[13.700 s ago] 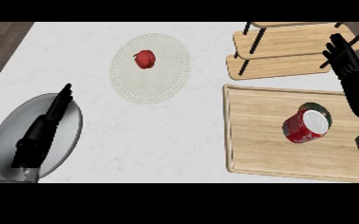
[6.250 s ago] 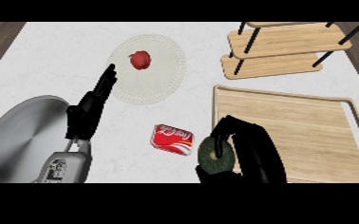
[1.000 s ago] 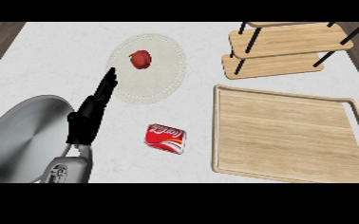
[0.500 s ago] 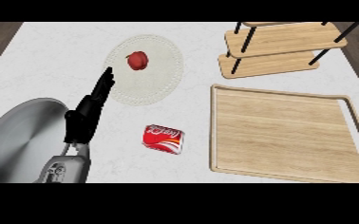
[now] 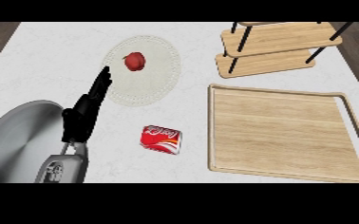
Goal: Pick the squash from the tray and place it in the tiered shelf
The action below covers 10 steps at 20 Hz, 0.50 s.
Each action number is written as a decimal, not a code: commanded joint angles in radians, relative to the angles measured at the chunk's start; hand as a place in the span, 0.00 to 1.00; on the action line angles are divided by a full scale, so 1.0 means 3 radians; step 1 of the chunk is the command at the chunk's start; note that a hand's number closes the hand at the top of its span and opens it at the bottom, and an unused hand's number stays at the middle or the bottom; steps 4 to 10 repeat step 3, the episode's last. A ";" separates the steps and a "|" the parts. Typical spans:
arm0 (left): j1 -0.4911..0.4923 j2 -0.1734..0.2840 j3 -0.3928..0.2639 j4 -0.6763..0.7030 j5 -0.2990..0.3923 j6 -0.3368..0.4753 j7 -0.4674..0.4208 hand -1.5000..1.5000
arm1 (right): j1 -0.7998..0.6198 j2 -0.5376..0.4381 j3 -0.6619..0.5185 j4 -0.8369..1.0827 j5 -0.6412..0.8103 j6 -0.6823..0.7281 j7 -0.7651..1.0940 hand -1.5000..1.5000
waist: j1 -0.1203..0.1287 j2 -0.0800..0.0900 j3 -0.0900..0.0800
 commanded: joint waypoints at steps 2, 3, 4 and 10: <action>0.0125 -0.0007 -0.0046 -0.0098 -0.0007 -0.0023 0.0005 0.50 | 0.0576 -0.0267 -0.0706 0.0192 -0.0472 0.0550 -0.0310 0.00 | 0.0041 0.0005 0.0001; 0.0144 0.0053 0.0003 -0.0193 0.0040 -0.0064 0.0089 0.50 | 0.0649 -0.0358 -0.0885 0.0146 -0.0626 0.0762 -0.0189 0.00 | 0.0019 -0.0006 0.0001; 0.0144 0.0053 0.0003 -0.0193 0.0040 -0.0064 0.0089 0.50 | 0.0649 -0.0358 -0.0885 0.0146 -0.0626 0.0762 -0.0189 0.00 | 0.0019 -0.0006 0.0001; 0.0144 0.0053 0.0003 -0.0193 0.0040 -0.0064 0.0089 0.50 | 0.0649 -0.0358 -0.0885 0.0146 -0.0626 0.0762 -0.0189 0.00 | 0.0019 -0.0006 0.0001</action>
